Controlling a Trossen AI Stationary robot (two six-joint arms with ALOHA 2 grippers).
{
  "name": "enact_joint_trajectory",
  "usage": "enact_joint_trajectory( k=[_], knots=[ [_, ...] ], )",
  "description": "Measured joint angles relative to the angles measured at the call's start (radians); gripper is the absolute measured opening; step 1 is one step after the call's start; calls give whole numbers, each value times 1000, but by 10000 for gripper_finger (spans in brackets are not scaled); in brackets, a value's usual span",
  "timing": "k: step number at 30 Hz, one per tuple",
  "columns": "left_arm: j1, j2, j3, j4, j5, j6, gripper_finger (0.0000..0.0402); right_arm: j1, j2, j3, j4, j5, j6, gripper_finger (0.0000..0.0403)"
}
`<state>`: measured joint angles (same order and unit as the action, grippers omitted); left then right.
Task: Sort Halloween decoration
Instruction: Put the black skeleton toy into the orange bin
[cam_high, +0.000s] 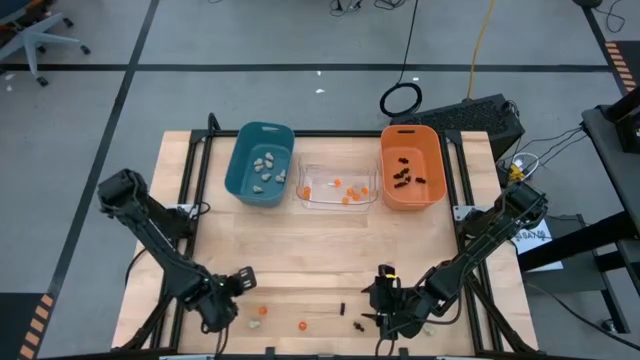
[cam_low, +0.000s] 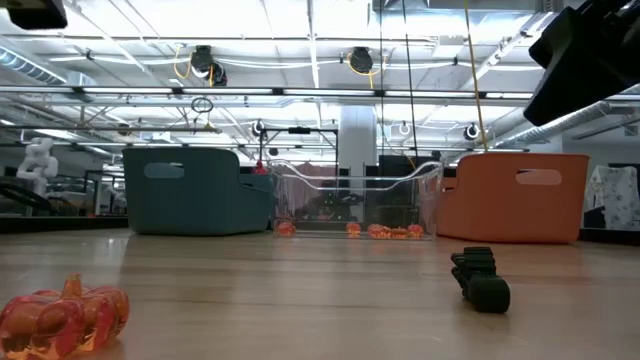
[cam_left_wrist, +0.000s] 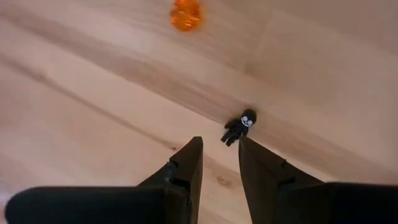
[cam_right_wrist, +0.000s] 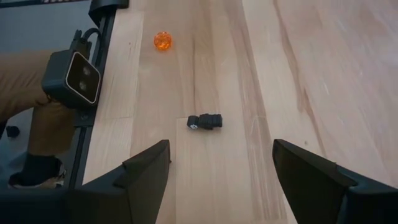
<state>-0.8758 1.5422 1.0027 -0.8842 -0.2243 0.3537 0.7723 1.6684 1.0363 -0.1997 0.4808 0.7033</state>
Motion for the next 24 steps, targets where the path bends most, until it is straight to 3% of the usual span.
enact_joint_trajectory(
  k=[6, 12, 24],
  knots=[
    [53, 20, 0, -1, 97, 236, 93, 0, 0, 0, 0, 46, 12, 267],
    [88, 69, 0, -12, 112, 455, 93, -2, 0, 0, 0, 47, 45, 267],
    [119, 173, 0, -12, 111, 548, 93, -5, 0, 0, -1, 50, 37, 267]
  ],
)
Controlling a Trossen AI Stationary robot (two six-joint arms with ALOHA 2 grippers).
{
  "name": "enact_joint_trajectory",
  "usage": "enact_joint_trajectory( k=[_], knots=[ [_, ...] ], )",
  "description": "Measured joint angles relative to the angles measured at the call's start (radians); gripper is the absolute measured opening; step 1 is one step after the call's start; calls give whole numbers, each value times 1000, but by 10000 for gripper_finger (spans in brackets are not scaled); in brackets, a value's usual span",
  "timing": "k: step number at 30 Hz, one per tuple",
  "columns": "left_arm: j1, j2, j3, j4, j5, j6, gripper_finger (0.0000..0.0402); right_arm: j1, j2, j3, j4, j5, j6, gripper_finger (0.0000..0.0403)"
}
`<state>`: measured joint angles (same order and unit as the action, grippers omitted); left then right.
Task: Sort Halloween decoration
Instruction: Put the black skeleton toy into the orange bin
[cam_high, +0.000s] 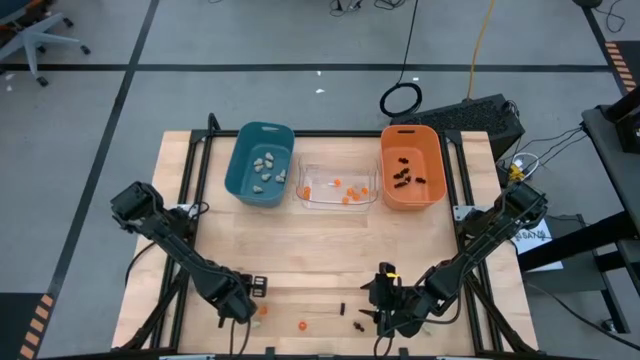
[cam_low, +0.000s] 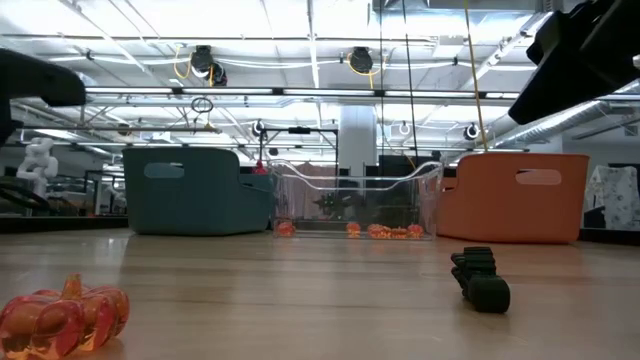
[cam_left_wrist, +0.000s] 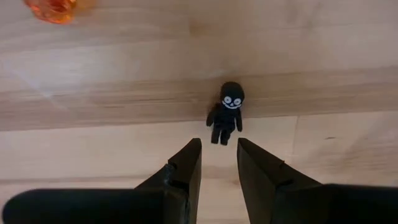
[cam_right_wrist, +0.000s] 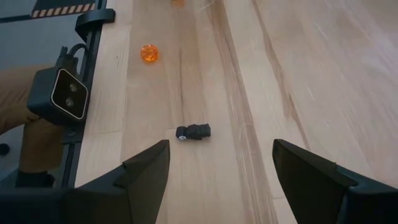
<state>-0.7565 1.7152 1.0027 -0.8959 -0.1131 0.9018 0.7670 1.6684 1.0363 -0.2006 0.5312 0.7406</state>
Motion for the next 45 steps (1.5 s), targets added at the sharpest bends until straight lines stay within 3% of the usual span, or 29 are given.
enact_joint_trajectory(
  k=[19, 24, 34, 39, 45],
  knots=[
    [12, 53, 3, 26, 90, -6, 93, 0, 0, 0, -3, 23, -12, 267],
    [28, 63, 5, 26, 97, -86, 91, 0, 0, 0, -2, 22, -9, 267],
    [37, 52, 3, 21, 99, -223, 8, 0, 0, 0, -2, 23, -23, 267],
    [34, 52, 18, 13, 72, -293, 7, 0, 0, 0, -2, 51, -38, 267],
    [35, 5, 66, 12, -36, -414, 3, -2, 0, 0, 1, 121, -83, 267]
  ],
)
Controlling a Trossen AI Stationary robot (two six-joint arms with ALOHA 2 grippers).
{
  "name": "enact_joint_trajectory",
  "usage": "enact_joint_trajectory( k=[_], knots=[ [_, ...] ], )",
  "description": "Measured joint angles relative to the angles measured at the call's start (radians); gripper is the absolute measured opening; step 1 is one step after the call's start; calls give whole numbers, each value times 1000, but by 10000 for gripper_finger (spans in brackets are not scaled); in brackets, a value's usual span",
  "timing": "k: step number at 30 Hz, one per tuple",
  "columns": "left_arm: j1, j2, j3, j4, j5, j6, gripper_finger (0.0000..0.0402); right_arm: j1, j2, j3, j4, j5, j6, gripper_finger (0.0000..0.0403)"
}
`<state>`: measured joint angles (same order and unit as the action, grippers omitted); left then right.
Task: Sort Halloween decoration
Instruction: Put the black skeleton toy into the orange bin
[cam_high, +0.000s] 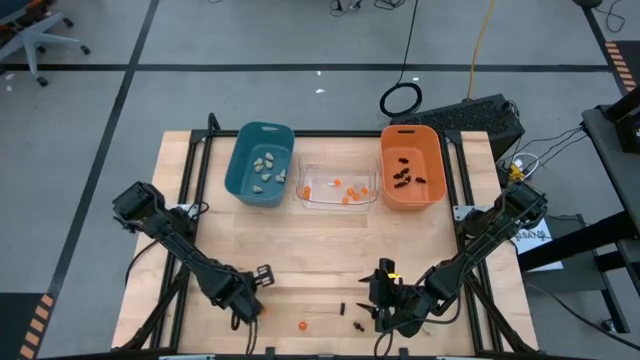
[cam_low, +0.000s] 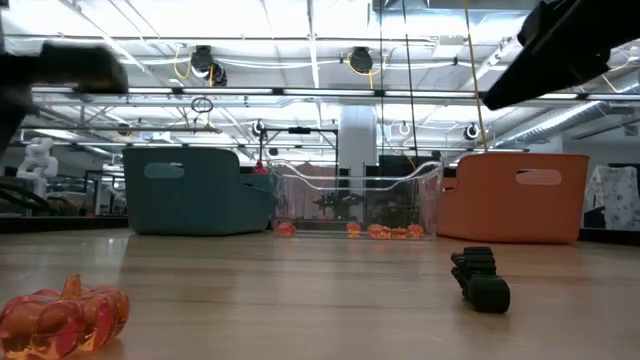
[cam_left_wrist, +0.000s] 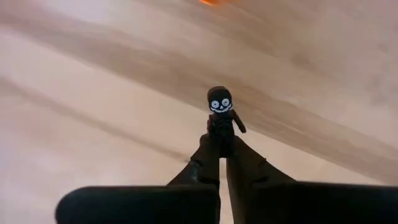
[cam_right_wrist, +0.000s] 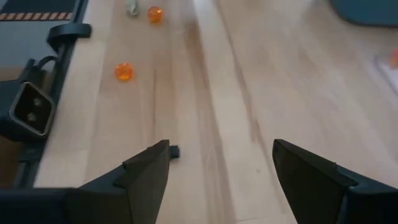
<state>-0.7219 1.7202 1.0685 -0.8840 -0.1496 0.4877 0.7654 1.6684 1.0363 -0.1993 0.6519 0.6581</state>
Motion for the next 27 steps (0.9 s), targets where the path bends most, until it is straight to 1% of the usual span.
enact_joint_trajectory(
  k=[4, 9, 14, 17, 23, 25, 27],
  knots=[
    [0, -57, 32, -6, -115, -82, 3, 0, 0, 0, 0, 74, -16, 267],
    [1, -122, 51, -6, -325, -201, 2, 0, 23, 0, 3, 161, -16, 267],
    [3, -165, 52, -10, -543, -357, 2, -1, 63, 0, 27, 191, -18, 267],
    [8, -171, 52, -12, -676, -452, 2, -9, 75, 0, 46, 212, -68, 267],
    [39, -169, 52, -11, -839, -663, 2, -49, 80, 0, 110, 226, -232, 267],
    [50, -169, 52, -8, -882, -716, 2, -66, 80, 0, 129, 244, -263, 267],
    [65, -169, 52, -5, -920, -772, 2, -85, 80, 0, 144, 241, -284, 267]
  ],
)
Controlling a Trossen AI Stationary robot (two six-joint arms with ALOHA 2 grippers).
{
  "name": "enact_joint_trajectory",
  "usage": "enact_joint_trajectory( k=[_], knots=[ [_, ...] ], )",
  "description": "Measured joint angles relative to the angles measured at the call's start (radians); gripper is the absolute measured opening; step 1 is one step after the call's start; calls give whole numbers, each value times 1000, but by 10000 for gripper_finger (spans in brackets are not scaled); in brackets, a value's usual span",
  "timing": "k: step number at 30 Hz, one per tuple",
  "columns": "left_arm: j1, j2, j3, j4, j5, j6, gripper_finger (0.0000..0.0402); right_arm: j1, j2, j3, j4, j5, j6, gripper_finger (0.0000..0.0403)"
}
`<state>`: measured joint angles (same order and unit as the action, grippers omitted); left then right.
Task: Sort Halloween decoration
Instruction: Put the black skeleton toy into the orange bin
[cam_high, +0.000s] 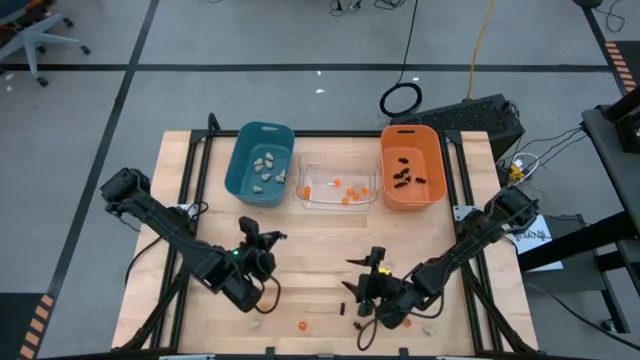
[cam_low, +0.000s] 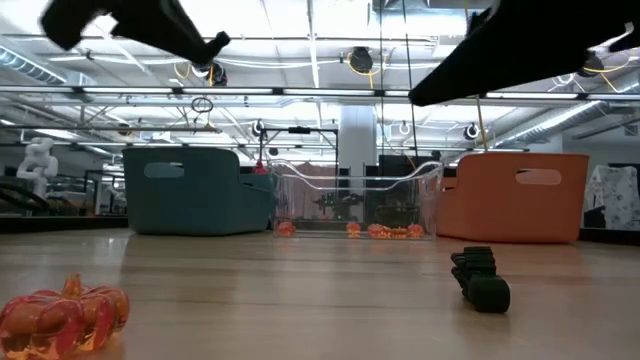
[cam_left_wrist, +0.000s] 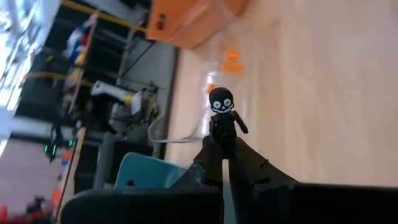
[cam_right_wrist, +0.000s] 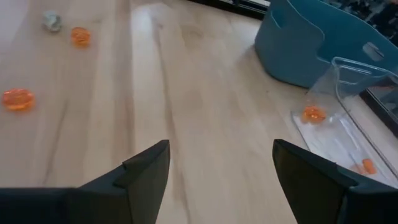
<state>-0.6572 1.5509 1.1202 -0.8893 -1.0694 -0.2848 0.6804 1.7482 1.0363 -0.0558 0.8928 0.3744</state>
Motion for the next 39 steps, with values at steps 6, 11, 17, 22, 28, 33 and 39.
enact_joint_trajectory(
  k=[6, 11, 17, 22, 28, 33, 39],
  knots=[
    [46, 0, 0, 16, -23, -115, 1, -49, 0, 0, 8, -22, -21, 267],
    [76, 0, 0, 17, -22, -202, 1, -79, 0, 0, 67, -31, -110, 267],
    [88, 0, 0, 54, -22, -207, 1, -116, 0, 0, 139, -124, -293, 267],
    [88, 0, 0, 73, -7, -208, 1, -151, 0, 0, 162, -171, -376, 267],
    [88, 0, 0, 79, 23, -188, 1, -198, 0, 0, 217, -195, -443, 267],
    [88, 0, 0, 176, 106, 14, 1, -236, 0, 0, 336, -214, -529, 267],
    [88, 0, 0, 396, 198, 378, 1, -274, 0, 0, 503, -214, -639, 267]
  ],
)
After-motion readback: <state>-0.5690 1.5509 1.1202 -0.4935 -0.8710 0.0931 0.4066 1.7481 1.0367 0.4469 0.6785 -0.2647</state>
